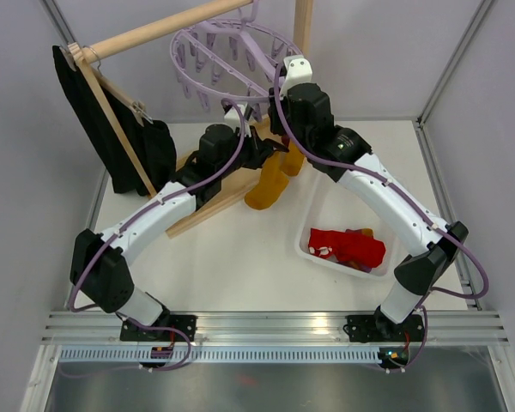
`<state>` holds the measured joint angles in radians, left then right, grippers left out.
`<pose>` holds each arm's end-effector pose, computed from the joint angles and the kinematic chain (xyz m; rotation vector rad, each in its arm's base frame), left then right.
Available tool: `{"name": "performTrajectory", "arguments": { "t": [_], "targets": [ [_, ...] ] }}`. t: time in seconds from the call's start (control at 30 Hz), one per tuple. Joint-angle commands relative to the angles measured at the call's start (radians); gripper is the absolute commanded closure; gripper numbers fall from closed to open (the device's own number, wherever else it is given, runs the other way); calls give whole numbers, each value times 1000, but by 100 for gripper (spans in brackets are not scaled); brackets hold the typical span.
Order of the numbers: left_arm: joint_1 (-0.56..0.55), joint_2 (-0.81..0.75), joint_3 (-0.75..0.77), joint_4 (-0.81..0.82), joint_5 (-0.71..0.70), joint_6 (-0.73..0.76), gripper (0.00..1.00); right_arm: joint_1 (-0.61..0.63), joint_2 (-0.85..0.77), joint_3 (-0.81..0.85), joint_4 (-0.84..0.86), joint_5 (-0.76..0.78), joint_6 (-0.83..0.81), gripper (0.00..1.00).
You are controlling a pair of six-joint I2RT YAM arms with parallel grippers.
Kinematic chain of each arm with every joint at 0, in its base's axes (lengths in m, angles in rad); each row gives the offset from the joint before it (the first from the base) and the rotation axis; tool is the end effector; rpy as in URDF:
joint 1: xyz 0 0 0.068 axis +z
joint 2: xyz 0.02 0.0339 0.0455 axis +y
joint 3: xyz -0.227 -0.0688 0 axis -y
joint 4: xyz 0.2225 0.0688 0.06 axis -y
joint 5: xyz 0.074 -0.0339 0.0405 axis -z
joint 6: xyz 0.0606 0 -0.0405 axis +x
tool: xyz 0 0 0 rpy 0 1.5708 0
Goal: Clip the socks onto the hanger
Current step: Open the clamp at the hanger.
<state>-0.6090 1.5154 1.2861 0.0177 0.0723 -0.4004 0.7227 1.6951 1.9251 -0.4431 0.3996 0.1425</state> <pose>0.3003 -0.2148 0.3198 0.2465 1.8351 -0.7817 0.2991 0.2323 0.4204 -0.2268 1.7602 0.2704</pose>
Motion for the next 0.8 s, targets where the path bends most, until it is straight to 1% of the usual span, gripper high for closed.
{"name": "performTrajectory", "arguments": {
  "t": [0.0,0.1,0.3,0.47,0.57,0.77],
  "targets": [
    [5,26,67,45,-58,-72,98,-5,-48,14,15,-16,2,100],
    [5,25,73,60,-111,-92,98,-9,-55,14,14,-18,-3,100],
    [5,5,44,88,-120,-110,98,-16,-54,17,9,-27,-9,100],
    [3,-52,-8,93,-101,-104,98,-17,-37,26,9,-33,-11,100],
    [3,-87,-28,62,-95,-91,98,-17,-17,34,11,-31,-9,100],
    [0,-168,-79,34,-126,-83,98,-19,21,52,29,-33,3,100]
  ]
}}
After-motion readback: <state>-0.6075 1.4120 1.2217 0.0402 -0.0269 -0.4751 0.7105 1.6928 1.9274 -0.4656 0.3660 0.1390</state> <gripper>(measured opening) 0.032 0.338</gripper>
